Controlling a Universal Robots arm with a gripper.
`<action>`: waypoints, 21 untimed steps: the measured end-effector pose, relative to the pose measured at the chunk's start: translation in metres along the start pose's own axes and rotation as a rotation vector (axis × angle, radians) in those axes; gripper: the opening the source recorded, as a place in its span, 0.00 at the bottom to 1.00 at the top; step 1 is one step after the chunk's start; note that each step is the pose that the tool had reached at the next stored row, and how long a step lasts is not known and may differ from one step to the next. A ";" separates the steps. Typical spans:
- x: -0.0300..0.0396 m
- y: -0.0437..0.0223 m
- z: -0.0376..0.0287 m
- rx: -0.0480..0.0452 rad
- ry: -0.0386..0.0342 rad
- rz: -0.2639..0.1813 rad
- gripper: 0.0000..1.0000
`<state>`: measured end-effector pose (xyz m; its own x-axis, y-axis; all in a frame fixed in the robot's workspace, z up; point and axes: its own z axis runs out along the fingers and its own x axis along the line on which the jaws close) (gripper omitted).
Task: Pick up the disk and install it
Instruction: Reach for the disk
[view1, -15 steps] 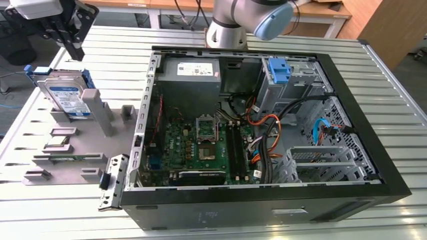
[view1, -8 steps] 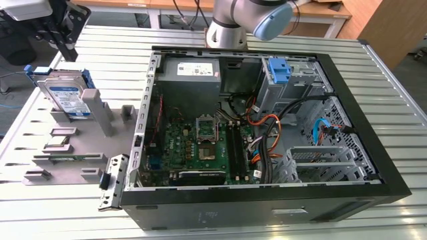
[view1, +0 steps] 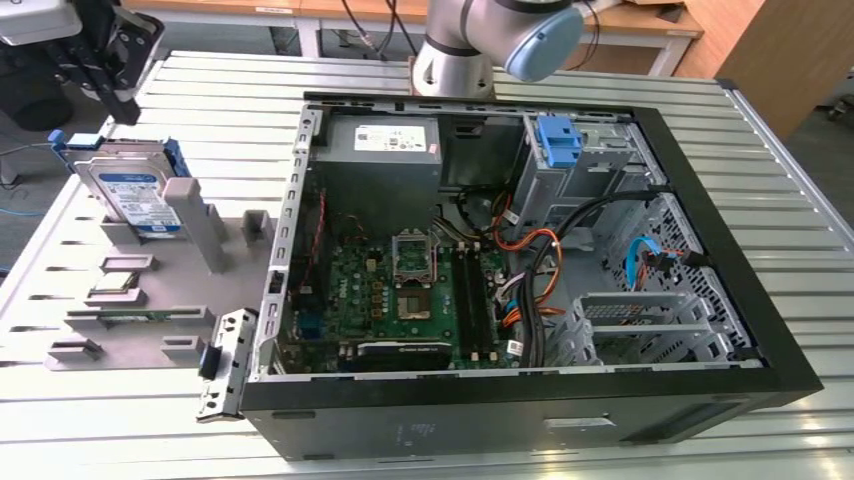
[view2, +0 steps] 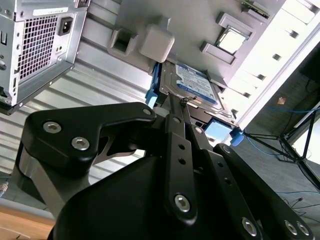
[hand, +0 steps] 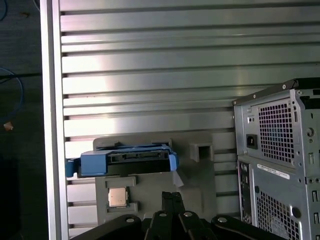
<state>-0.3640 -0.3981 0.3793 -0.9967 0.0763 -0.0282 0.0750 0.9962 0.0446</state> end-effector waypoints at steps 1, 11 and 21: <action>0.0015 -0.0001 0.0005 0.0000 -0.0001 0.000 0.11; 0.0113 -0.0005 0.0054 -0.0001 -0.0001 0.000 0.11; 0.0119 -0.0006 0.0065 0.0009 0.0131 0.001 0.11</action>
<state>-0.3757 -0.3974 0.3725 -0.9970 0.0763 -0.0151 0.0756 0.9962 0.0438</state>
